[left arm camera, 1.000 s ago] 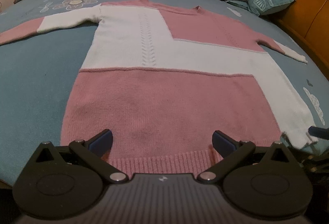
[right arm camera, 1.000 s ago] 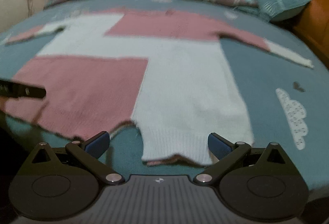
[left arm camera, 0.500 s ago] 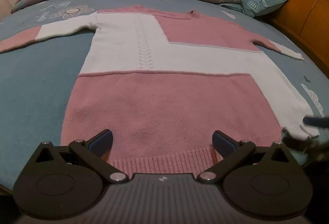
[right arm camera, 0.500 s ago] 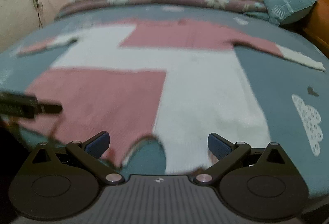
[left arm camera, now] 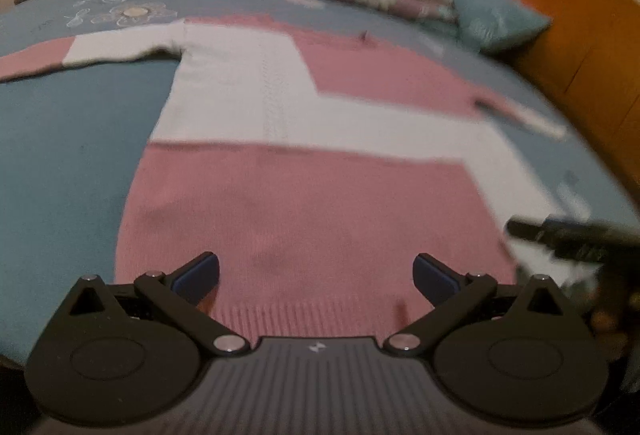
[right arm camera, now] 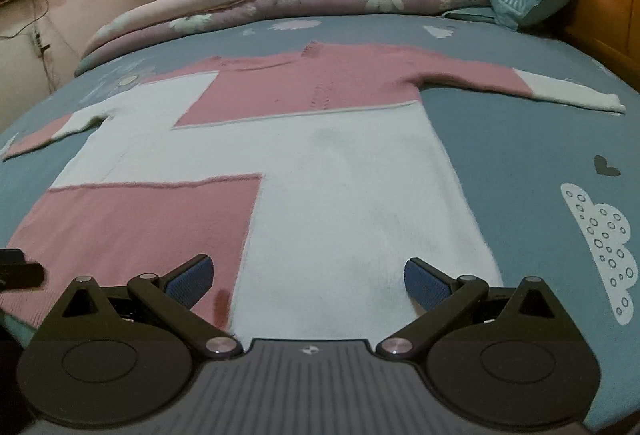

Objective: Fold clothes

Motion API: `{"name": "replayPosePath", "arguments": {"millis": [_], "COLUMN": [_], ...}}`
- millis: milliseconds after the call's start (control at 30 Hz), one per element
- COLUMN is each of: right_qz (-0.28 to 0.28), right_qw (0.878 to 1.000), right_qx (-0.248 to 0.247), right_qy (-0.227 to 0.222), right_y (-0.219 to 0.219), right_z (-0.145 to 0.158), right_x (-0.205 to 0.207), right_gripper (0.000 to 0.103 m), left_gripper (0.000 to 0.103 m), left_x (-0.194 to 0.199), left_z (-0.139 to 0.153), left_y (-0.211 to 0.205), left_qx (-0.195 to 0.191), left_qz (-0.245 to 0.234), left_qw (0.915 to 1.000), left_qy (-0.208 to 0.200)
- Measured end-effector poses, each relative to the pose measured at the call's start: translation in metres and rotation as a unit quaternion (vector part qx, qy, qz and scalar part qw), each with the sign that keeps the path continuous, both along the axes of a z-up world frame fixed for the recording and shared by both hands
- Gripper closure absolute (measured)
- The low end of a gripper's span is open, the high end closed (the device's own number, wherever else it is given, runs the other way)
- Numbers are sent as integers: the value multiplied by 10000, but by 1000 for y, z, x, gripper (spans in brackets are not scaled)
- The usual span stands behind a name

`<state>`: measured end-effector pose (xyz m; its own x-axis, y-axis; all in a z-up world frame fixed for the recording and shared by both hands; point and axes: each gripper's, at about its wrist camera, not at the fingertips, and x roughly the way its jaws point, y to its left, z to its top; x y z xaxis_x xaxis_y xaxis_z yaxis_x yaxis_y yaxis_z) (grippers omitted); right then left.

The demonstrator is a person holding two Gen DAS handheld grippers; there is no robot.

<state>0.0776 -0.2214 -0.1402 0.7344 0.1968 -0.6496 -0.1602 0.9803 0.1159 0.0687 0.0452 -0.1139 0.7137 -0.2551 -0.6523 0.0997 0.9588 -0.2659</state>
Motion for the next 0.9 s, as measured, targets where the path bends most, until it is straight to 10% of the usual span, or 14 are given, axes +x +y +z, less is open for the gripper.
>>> {"name": "replayPosePath", "arguments": {"millis": [267,667,900], "right_qz": [-109,18,-31], "right_qw": [9998,9996,9991], "right_qx": [-92,138,334], "right_qy": [149,259,268], "right_y": [5,1,-5], "right_z": [1,7,9], "right_x": [2,-1,-1], "right_gripper": [0,0,0], "left_gripper": [1,1,1], "left_x": [32,33,46], "left_z": [-13,-11,35], "left_y": [40,44,149], "left_qx": [-794,-540,-1460], "left_qz": [416,71,1273], "left_qw": [9959,9978,9797], "left_qy": [137,389,-522]}}
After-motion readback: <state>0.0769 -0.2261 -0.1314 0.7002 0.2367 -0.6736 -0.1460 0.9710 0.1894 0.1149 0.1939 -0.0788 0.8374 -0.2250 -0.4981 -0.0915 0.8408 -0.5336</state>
